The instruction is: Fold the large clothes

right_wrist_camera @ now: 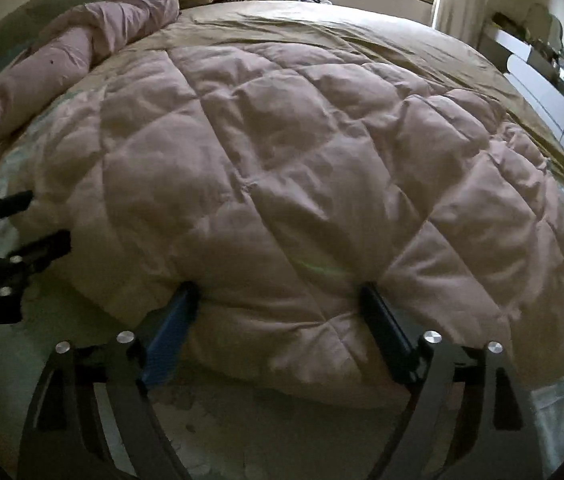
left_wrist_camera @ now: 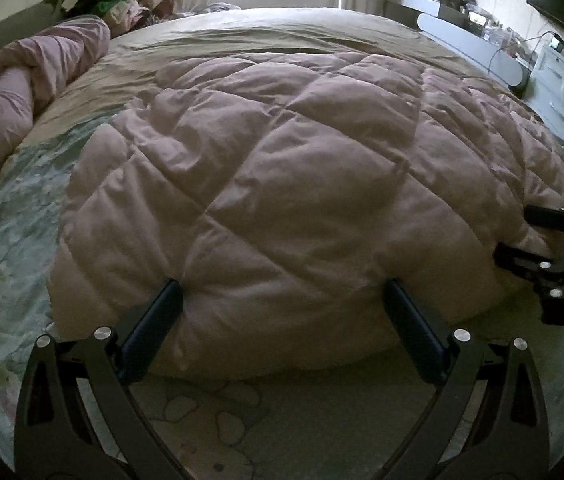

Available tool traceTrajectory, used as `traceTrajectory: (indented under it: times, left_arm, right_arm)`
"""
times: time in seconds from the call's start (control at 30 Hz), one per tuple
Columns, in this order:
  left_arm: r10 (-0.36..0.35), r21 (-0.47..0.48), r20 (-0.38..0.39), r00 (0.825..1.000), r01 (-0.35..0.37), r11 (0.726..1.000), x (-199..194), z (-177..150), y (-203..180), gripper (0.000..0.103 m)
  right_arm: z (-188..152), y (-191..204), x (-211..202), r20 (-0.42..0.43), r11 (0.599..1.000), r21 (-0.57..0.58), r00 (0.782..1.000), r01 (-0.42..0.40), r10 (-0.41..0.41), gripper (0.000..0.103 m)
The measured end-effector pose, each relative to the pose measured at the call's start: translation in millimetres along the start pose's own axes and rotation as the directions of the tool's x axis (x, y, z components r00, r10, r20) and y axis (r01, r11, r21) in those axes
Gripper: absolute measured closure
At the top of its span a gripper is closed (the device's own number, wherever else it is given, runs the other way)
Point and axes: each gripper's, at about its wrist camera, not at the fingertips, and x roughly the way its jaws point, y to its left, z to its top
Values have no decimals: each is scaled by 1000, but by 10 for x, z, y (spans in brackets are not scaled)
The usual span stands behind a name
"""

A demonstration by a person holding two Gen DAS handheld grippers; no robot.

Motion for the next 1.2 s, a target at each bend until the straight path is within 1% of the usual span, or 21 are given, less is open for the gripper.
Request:
traceTrajectory:
  times: [0.07,0.17,0.33,0.37,0.43,0.57,0.67,0.8,1.03,1.2]
  left_arm:
    - [-2,-7,2,1000,2,1000,-52,-5,9,8]
    - [-11,-19,1,1000,11,1000,-123,-6,32,8]
    - [-4,-18,41,999,5,1000,-325,12,26,8]
    - [-4,-22,49,999,5,1000,-375,14,29,8]
    - [-7,-27,55,998,9,1000,-454,10,26,8]
    - [4,-29,86,996,-2,1000,-640,-16,29,8]
    - [13,-30,102,995,-10,999,-752,-42,38,8]
    - [19,-42,113,993,-14,999,-855,-77,79,8]
    - [55,-65,131,990,-46,997,-1046,-184,198,8]
    - [98,-84,146,984,-86,993,-1176,-277,297,8]
  right_arm:
    - [5,-15,-60,11,1000,18,1000,-14,13,19]
    - [-2,-54,-273,57,998,42,997,-50,48,18]
    - [-78,-65,-681,150,996,54,987,-73,64,17]
    - [-90,-63,-736,160,996,53,985,-76,66,15]
    - [-119,-58,-835,175,996,46,982,-74,65,13]
    - [-196,-63,-1025,198,997,35,978,-69,61,13]
    - [-215,-52,-1125,216,997,32,975,-68,60,9]
    - [-262,-36,-1302,249,997,27,966,-72,63,8]
    - [-297,42,-1526,290,997,6,955,-73,68,7]
    - [-318,135,-1614,305,997,-19,949,-79,81,7]
